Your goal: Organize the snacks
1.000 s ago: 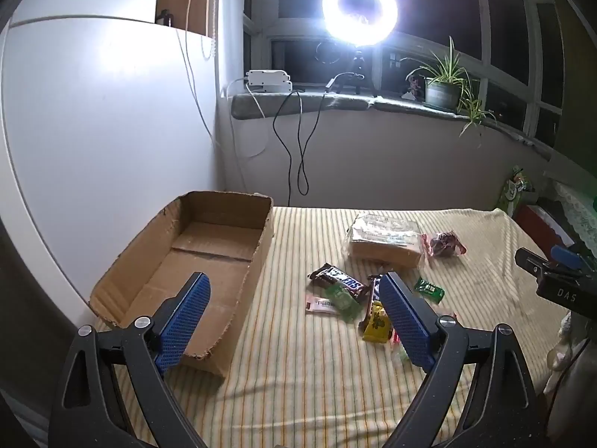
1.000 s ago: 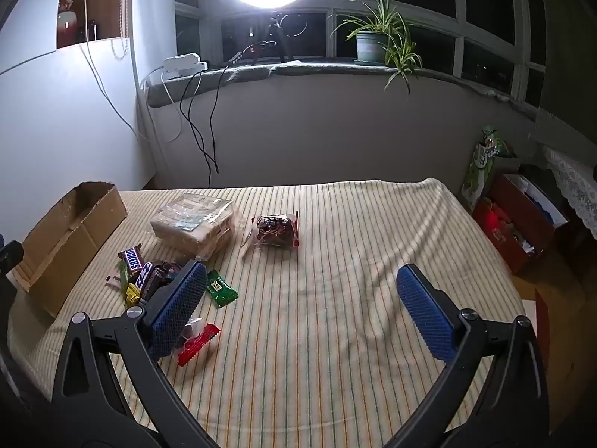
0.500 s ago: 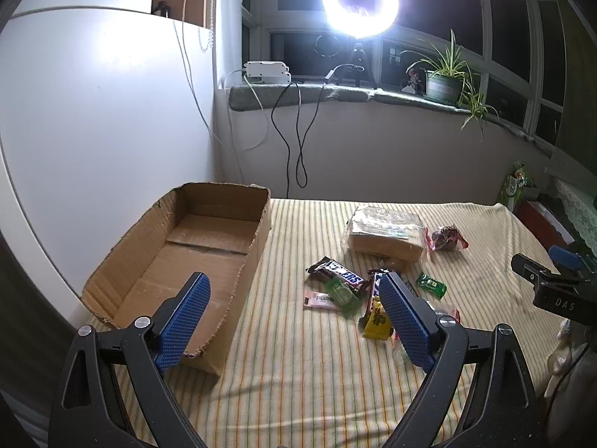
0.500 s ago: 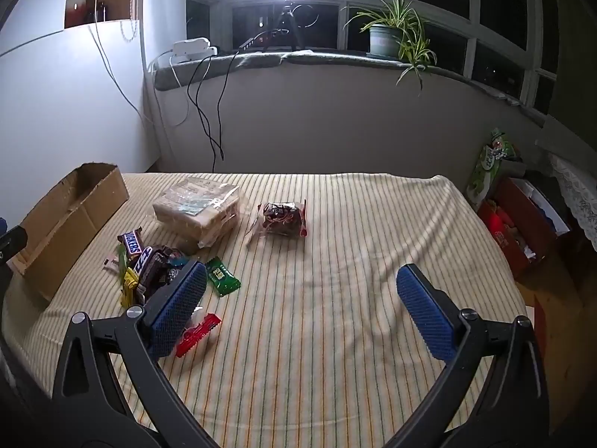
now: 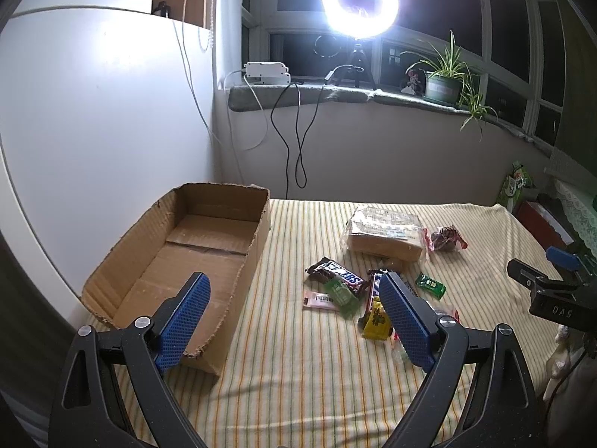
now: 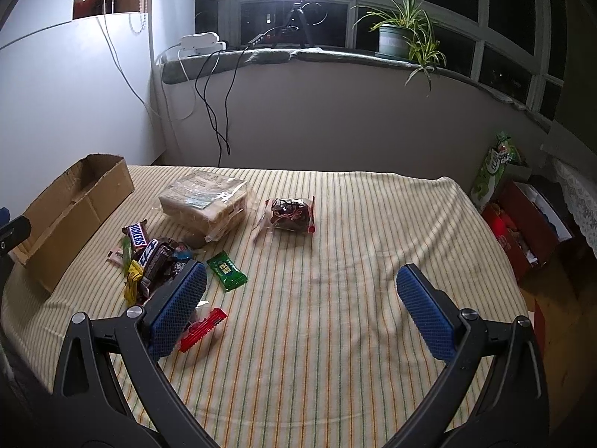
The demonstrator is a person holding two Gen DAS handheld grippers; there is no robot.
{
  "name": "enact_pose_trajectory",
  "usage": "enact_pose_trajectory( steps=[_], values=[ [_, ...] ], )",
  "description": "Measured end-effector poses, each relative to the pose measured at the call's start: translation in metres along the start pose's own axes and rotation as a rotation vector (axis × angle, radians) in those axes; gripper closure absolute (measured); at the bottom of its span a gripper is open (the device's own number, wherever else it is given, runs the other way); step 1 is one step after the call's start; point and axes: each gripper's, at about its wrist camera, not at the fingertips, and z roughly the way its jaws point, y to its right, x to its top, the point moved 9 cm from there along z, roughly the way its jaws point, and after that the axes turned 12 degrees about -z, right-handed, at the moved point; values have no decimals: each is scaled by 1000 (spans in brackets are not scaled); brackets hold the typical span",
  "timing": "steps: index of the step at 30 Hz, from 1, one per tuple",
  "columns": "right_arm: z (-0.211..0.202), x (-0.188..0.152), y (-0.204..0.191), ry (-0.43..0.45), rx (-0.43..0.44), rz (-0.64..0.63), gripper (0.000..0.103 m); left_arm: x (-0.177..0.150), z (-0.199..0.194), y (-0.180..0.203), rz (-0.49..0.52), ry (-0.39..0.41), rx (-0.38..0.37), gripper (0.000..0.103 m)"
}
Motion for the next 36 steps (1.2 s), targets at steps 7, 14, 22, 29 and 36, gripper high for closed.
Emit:
enact_pose_trajectory(
  steps=[7, 14, 22, 29, 36],
  values=[
    [-2, 2, -2, 6, -1, -9, 0, -1, -1, -1, -1, 1, -1, 11],
    [-1, 2, -3, 5, 6, -14, 0, -1, -1, -1, -1, 2, -1, 11],
    [1, 2, -4, 4, 9, -18, 0, -2, 0, 0, 4, -1, -1, 11],
    [3, 1, -7, 1, 19, -30, 0, -3, 0, 1, 4, -2, -2, 11],
    [3, 1, -8, 2, 23, -38, 0, -2, 3, 3, 9, -8, -6, 11]
  ],
)
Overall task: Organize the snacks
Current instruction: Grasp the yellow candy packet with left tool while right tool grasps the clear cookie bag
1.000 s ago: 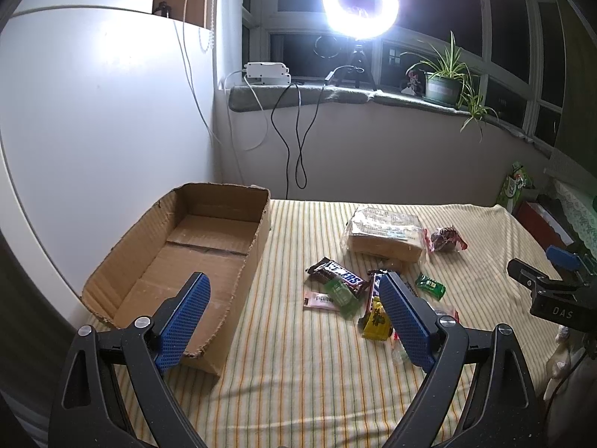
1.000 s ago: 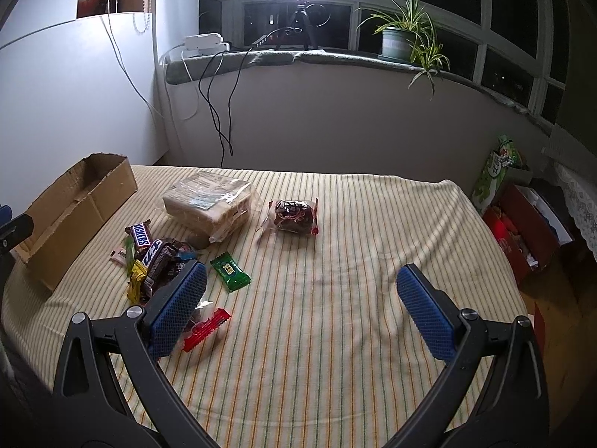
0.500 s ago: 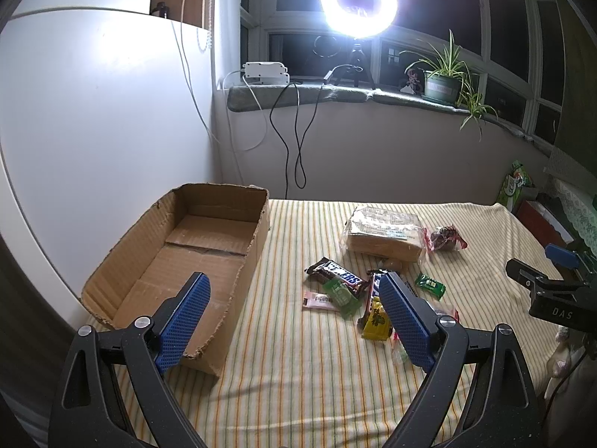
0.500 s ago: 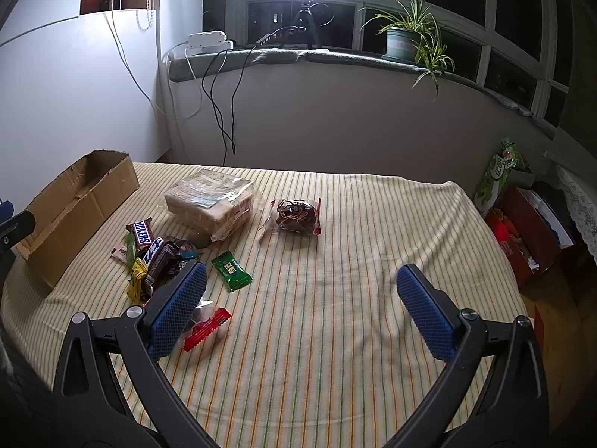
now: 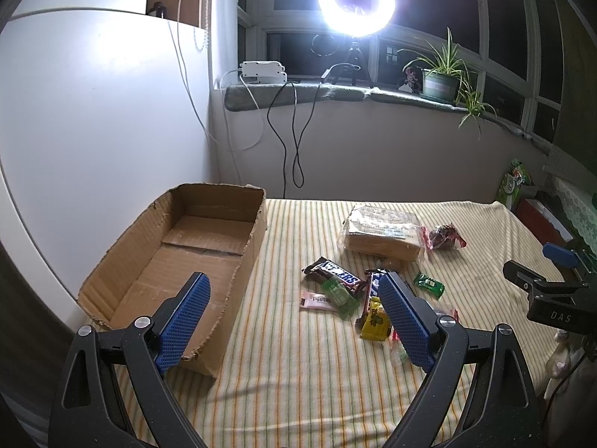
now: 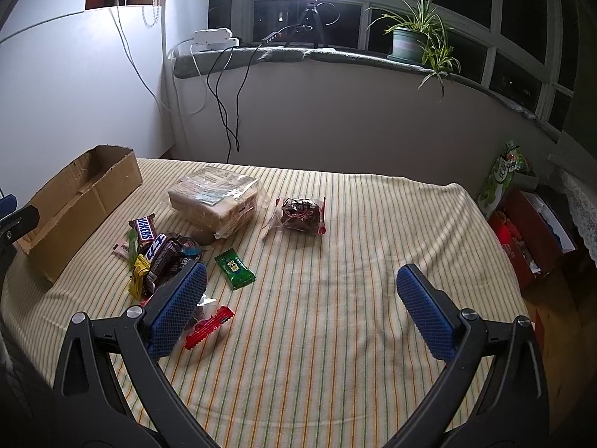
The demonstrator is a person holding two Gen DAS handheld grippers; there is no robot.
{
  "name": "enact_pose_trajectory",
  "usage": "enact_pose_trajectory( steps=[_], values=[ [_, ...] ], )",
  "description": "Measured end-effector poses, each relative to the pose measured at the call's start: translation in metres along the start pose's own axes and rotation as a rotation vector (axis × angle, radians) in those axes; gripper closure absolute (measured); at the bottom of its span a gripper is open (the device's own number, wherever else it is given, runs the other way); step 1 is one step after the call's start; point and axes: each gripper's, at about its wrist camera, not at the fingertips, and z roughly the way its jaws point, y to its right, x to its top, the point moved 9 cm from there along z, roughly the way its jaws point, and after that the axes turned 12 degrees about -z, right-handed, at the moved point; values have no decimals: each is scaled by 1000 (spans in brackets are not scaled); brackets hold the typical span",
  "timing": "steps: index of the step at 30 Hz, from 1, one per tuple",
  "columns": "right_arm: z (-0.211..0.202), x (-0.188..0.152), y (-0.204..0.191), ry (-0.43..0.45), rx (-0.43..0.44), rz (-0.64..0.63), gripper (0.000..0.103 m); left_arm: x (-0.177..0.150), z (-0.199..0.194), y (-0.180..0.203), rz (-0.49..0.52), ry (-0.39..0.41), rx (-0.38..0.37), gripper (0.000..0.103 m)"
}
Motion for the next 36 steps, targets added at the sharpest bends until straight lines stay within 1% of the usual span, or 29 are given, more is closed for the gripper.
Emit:
enact_pose_trajectory(
  steps=[10, 16, 18, 19, 21, 22, 24, 26, 27, 29, 30, 33, 35, 36],
  values=[
    [4, -4, -4, -11, 25, -16, 0, -2, 6, 1, 0, -14, -4, 11],
    [6, -6, -11, -6, 57, -37, 0, -5, 9, 4, 2, -27, -12, 12],
    [7, -7, -15, -4, 82, -47, 6, -7, 11, 5, 4, -32, -14, 12],
    [8, -7, -18, -7, 96, -52, 7, -8, 13, 5, 4, -36, -17, 12],
    [10, -10, -23, -12, 127, -68, 13, -12, 15, 6, 4, -48, -24, 15],
    [12, -12, -27, -18, 142, -78, 15, -14, 17, 5, 3, -58, -28, 18],
    [15, -16, -33, -32, 171, -95, 24, -19, 21, 6, 3, -76, -39, 22],
    [17, -20, -41, -49, 205, -109, 31, -25, 26, 7, 5, -102, -50, 30],
    [18, -22, -44, -55, 220, -115, 33, -29, 29, 8, 3, -117, -59, 32],
    [21, -24, -52, -65, 251, -132, 36, -35, 33, 11, 1, -143, -77, 40],
    [22, -25, -55, -68, 260, -139, 38, -38, 35, 13, 1, -157, -88, 41],
    [26, -27, -64, -80, 304, -142, 40, -44, 40, 18, -8, -187, -122, 43],
    [28, -27, -71, -84, 340, -145, 40, -48, 44, 23, -11, -209, -147, 49],
    [30, -27, -74, -85, 351, -156, 40, -51, 47, 26, -11, -221, -158, 50]
  ],
)
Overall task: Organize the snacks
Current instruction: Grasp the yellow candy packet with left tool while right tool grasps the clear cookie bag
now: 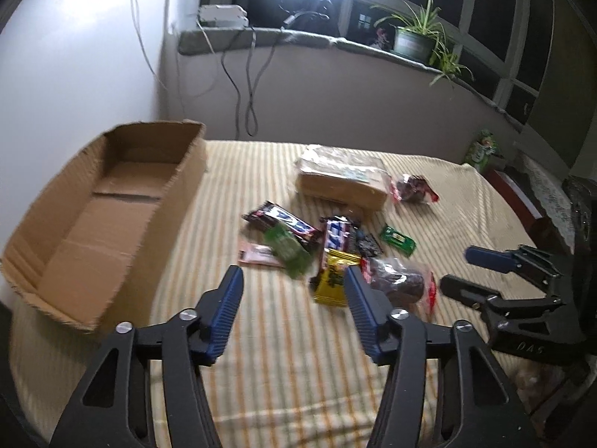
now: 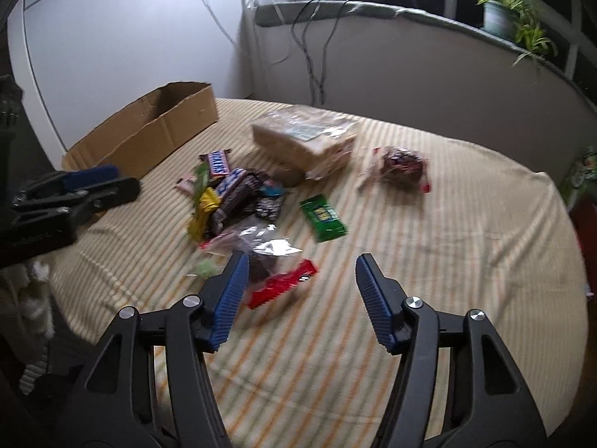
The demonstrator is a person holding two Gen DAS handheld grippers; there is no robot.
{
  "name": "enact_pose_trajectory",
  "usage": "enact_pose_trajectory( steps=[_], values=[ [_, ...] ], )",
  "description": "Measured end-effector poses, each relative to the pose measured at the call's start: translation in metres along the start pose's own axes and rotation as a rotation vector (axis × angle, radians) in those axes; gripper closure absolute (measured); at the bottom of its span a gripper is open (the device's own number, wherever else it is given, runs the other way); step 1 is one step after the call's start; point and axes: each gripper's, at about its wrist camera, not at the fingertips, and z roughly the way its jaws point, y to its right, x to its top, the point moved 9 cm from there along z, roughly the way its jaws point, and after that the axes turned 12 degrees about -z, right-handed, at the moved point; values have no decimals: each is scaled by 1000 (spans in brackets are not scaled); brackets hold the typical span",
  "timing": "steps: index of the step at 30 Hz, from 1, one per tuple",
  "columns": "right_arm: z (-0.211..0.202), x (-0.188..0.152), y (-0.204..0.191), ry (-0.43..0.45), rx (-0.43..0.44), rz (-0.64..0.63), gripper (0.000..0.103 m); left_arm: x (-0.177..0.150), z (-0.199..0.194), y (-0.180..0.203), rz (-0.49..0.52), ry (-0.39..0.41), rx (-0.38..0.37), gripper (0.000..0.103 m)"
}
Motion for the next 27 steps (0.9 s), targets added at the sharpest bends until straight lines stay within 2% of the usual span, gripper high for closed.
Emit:
enact_pose_trajectory(
  steps=[10, 18, 27],
  values=[
    [28, 9, -19, -50, 49, -114, 40, -9, 34, 19, 40, -81, -36, 62],
    [46, 14, -19, -68, 135, -92, 41, -13, 51, 17, 39, -127, -44, 65],
    [52, 15, -25, -80, 206, -70, 45, -21, 62, 13, 32, -170, -62, 74]
  ],
)
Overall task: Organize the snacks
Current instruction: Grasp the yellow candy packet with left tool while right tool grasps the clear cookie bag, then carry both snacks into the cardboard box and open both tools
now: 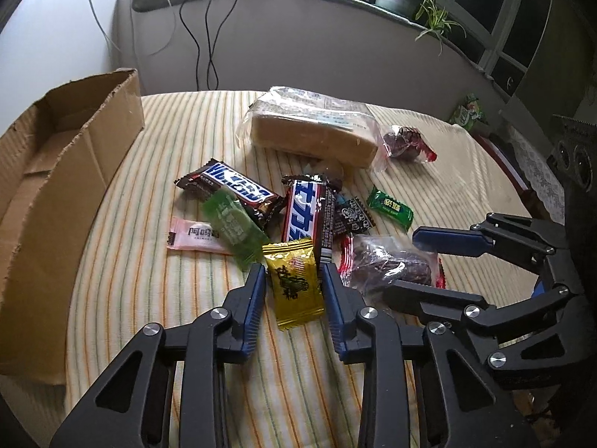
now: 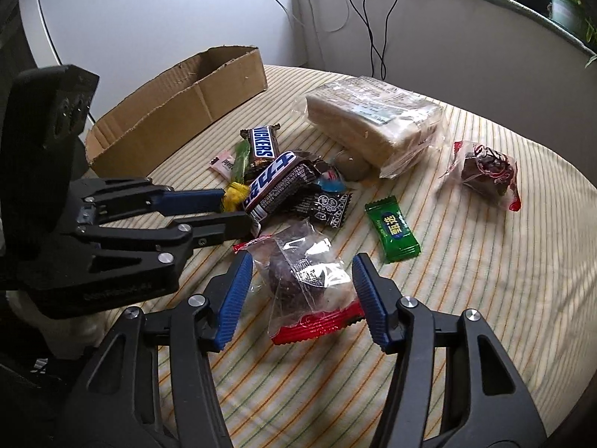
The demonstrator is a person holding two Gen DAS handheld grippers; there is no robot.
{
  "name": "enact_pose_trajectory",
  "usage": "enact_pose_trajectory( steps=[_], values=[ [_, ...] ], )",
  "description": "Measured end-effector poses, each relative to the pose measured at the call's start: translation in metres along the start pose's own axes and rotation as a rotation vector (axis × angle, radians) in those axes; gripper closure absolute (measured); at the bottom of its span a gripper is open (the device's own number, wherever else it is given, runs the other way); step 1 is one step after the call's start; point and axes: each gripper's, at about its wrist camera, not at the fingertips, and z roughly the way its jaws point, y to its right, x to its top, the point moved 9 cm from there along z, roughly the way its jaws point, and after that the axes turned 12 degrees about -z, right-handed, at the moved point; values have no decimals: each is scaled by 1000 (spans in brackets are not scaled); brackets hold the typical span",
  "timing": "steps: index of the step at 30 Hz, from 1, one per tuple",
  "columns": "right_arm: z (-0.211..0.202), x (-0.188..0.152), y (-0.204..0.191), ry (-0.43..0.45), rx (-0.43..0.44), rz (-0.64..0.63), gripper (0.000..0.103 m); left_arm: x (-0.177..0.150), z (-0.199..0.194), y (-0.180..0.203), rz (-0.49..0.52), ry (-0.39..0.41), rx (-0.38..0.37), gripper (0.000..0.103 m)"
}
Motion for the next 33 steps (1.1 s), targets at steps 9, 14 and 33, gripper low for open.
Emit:
enact_pose_trajectory(
  steps=[9, 14, 33],
  values=[
    [12, -6, -1, -47, 37, 17, 56, 0, -3, -2, -8, 4, -9, 80],
    [9, -5, -2, -33, 50, 40, 59, 0, -3, 0, -7, 6, -11, 81],
    [-29, 32, -25, 51, 33, -1, 60, 22, -61, -12, -42, 136, -34, 81]
  ],
)
